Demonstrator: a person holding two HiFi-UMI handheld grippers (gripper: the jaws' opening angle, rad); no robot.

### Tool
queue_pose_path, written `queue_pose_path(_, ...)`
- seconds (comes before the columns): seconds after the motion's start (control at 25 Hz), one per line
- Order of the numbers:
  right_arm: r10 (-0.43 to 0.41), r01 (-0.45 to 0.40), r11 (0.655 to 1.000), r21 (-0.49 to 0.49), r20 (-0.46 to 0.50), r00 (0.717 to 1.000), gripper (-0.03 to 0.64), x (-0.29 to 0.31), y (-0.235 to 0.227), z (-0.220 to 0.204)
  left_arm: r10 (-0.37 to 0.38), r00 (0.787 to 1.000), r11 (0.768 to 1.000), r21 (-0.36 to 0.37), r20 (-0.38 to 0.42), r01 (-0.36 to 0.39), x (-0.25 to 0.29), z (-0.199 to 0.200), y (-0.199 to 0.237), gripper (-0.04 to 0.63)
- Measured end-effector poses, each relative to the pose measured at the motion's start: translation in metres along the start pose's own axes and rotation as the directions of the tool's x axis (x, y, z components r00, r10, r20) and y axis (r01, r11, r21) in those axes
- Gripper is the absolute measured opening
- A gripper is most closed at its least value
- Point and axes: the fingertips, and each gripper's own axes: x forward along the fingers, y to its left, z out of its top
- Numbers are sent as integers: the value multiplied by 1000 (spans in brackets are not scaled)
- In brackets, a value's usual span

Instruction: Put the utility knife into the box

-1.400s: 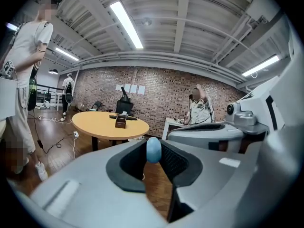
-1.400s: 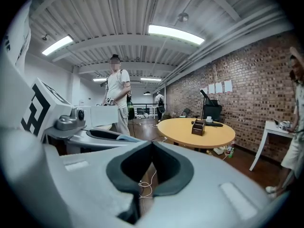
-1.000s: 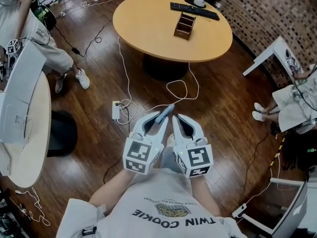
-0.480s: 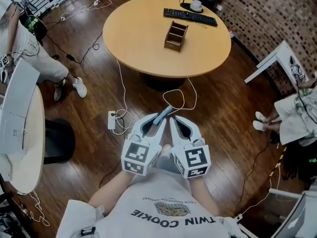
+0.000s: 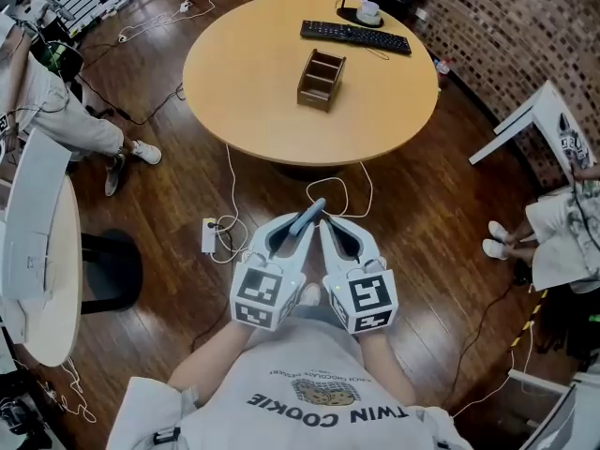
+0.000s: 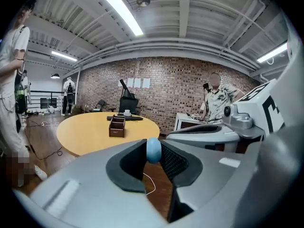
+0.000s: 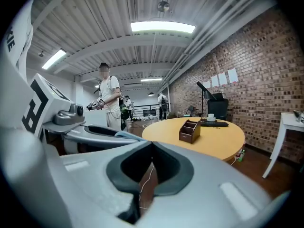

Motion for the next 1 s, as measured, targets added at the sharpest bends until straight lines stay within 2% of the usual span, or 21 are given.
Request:
queue_pose_path(0.16,11,-11,1000,4,4,1000,2,7,-18,4,12,1000,1000,23,9,-13,17,10,0,75)
queue_pose_path(0.56,4,-4,1000,1,15,1000,2,23,-50,11,9,1000,1000,30,12,-9,54,25,3,77)
queue_pose_path(1.0,-35,35,999,-20,-2,999,2,88,-78,26,-30,999,999,15,14,30,108,37,55,77)
